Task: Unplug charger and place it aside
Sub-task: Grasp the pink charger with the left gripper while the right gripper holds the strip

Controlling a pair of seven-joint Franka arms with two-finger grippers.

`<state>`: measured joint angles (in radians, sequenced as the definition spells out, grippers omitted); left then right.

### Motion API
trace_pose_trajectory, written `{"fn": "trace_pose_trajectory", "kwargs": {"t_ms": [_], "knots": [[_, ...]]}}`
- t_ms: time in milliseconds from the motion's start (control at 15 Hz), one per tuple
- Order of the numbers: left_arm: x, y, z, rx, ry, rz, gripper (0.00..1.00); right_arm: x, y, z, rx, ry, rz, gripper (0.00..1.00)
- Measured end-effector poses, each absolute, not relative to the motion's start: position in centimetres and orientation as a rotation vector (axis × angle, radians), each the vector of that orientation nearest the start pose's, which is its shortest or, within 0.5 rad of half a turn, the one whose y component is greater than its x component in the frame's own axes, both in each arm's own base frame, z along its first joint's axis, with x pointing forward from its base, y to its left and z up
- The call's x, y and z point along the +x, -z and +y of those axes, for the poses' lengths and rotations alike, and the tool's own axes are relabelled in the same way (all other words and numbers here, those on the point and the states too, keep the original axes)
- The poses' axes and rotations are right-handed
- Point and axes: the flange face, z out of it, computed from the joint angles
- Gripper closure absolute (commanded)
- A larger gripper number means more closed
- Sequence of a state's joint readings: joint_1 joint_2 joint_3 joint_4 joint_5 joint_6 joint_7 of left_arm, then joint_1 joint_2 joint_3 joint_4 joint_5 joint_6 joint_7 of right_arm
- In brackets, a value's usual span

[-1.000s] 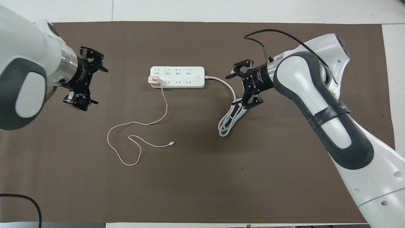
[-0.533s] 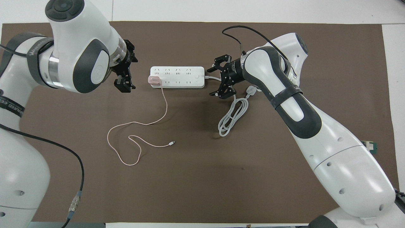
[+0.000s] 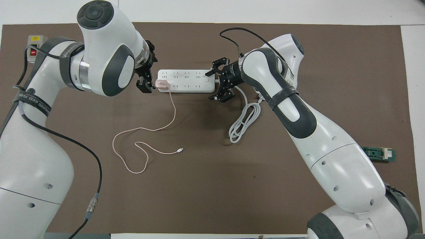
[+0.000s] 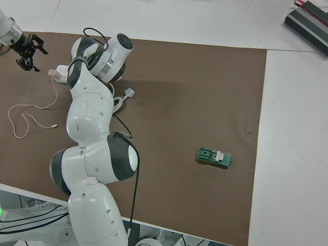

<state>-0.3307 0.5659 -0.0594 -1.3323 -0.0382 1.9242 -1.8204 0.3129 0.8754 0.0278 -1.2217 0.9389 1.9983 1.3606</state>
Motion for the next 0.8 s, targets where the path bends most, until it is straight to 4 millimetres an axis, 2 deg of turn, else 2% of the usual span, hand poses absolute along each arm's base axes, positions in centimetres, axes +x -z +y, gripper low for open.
{"fn": "trace_pose_trajectory", "kwargs": {"t_ms": [200, 467, 800], "knots": [[66.5, -38.4, -28.0, -2.394, -0.068, -2.133, 0.00, 70.4, -26.4, 30.1, -1.841, -0.913, 1.670, 0.00], [65.8, -36.0, -28.2, -2.382, -0.076, -2.128, 0.00, 70.7, -26.1, 30.1, -1.861, -0.896, 1.664, 0.00], [65.1, -34.3, -28.6, -2.392, -0.052, -2.107, 0.00, 71.0, -25.7, 30.0, -1.871, -0.884, 1.652, 0.00]]}}
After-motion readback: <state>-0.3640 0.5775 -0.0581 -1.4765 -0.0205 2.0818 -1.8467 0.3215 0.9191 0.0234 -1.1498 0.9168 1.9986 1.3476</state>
